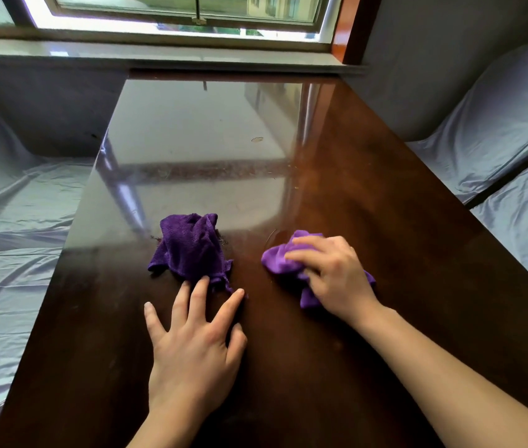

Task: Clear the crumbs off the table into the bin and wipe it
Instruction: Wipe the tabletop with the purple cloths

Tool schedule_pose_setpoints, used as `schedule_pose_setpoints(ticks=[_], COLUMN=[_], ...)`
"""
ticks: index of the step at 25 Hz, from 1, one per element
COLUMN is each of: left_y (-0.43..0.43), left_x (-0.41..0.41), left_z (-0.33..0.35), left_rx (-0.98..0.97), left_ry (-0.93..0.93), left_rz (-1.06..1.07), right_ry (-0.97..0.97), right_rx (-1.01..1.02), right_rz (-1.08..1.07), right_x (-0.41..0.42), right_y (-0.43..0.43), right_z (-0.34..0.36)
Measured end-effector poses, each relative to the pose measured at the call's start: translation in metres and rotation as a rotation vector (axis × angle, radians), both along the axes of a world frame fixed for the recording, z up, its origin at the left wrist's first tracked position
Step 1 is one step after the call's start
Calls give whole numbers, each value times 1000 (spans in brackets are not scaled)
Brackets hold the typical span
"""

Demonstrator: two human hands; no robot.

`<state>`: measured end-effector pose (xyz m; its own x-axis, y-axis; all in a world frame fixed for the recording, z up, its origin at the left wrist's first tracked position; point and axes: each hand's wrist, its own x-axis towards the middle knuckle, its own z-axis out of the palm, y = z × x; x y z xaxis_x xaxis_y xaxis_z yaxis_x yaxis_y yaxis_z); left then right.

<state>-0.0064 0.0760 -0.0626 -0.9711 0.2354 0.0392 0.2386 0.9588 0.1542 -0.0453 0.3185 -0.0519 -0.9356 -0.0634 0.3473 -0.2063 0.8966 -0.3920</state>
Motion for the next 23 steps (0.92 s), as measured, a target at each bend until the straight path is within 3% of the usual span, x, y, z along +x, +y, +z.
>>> schedule_pose_setpoints(ticks=[2, 3, 6, 8, 10, 15, 18, 23], left_y=[0, 0, 0, 0, 0, 0, 0, 0], left_x=[0, 0, -1, -2, -1, -1, 0, 0], left_z=[-1, -2, -4, -4, -3, 0, -1, -3], left_rx=[-8, -10, -7, -3, -5, -8, -6, 4], left_ry=[6, 11, 18, 18, 18, -4, 3, 19], left_rz=[1, 3, 1, 2, 3, -6, -2, 10], right_ry=[48, 54, -74, -105, -76, -12, 35, 54], right_rx=[-379, -461, -200, 56, 175, 258, 208, -48], right_rz=[-204, -300, -354, -213, -71, 164, 26, -229], right_x=[-32, -49, -76, -65, -37, 45, 45, -49], right_y=[-3, -8, -31, -52, -59, -22, -8, -41], right_z=[7, 11, 8, 1, 0, 0, 4, 17])
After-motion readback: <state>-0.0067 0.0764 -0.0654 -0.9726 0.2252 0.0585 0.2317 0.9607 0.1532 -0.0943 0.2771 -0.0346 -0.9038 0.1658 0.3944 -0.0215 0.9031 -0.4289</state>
